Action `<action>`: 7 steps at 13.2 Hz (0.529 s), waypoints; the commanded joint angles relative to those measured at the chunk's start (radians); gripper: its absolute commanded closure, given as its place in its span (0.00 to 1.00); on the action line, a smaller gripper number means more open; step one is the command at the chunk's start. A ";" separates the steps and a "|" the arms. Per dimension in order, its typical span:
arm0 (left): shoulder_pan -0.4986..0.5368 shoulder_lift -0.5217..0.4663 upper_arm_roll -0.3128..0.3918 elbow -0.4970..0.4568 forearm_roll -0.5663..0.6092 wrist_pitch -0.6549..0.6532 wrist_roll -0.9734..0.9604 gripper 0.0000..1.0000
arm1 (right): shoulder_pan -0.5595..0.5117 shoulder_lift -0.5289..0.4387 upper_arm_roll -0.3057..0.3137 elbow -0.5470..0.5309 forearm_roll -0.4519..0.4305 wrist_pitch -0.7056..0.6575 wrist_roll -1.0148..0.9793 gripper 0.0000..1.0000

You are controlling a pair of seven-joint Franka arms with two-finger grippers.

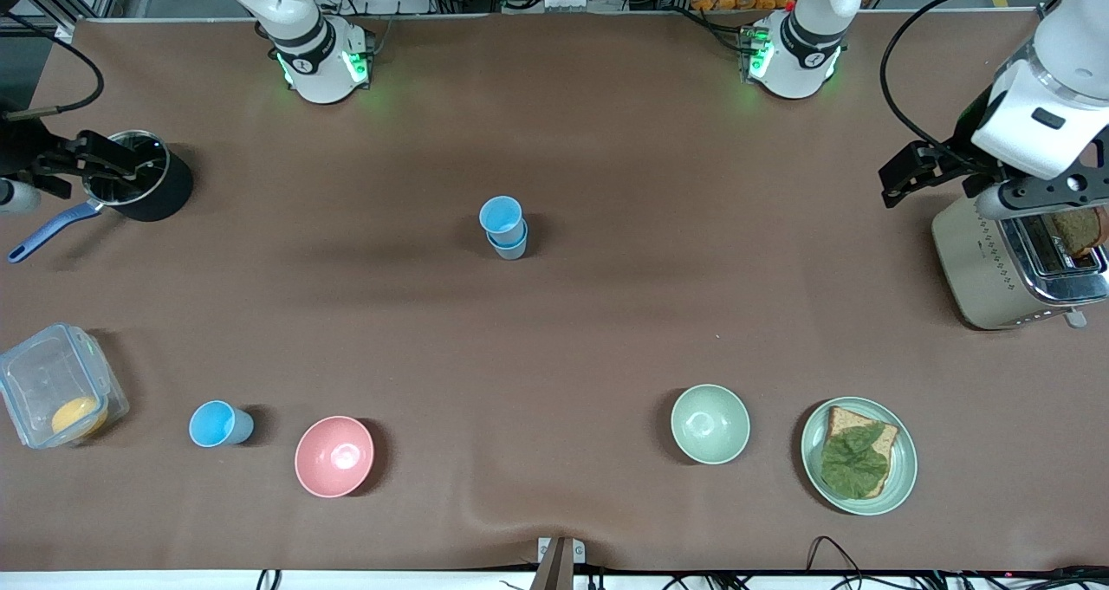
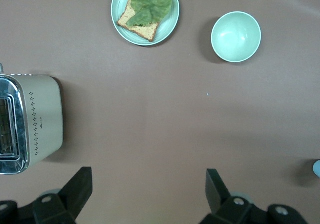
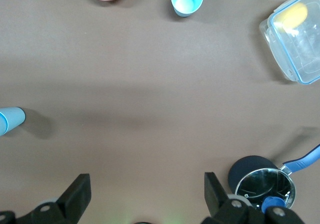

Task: Stack blue cups with both arms

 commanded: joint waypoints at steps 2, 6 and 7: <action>-0.075 -0.070 0.097 -0.096 -0.024 0.040 0.062 0.00 | -0.013 0.013 0.021 0.050 -0.003 -0.003 0.005 0.00; -0.055 -0.078 0.120 -0.104 -0.024 0.067 0.176 0.00 | -0.013 0.013 0.021 0.047 -0.007 -0.014 0.002 0.00; -0.050 -0.080 0.118 -0.104 -0.026 0.062 0.168 0.00 | -0.014 0.018 0.020 0.047 -0.007 -0.012 -0.004 0.00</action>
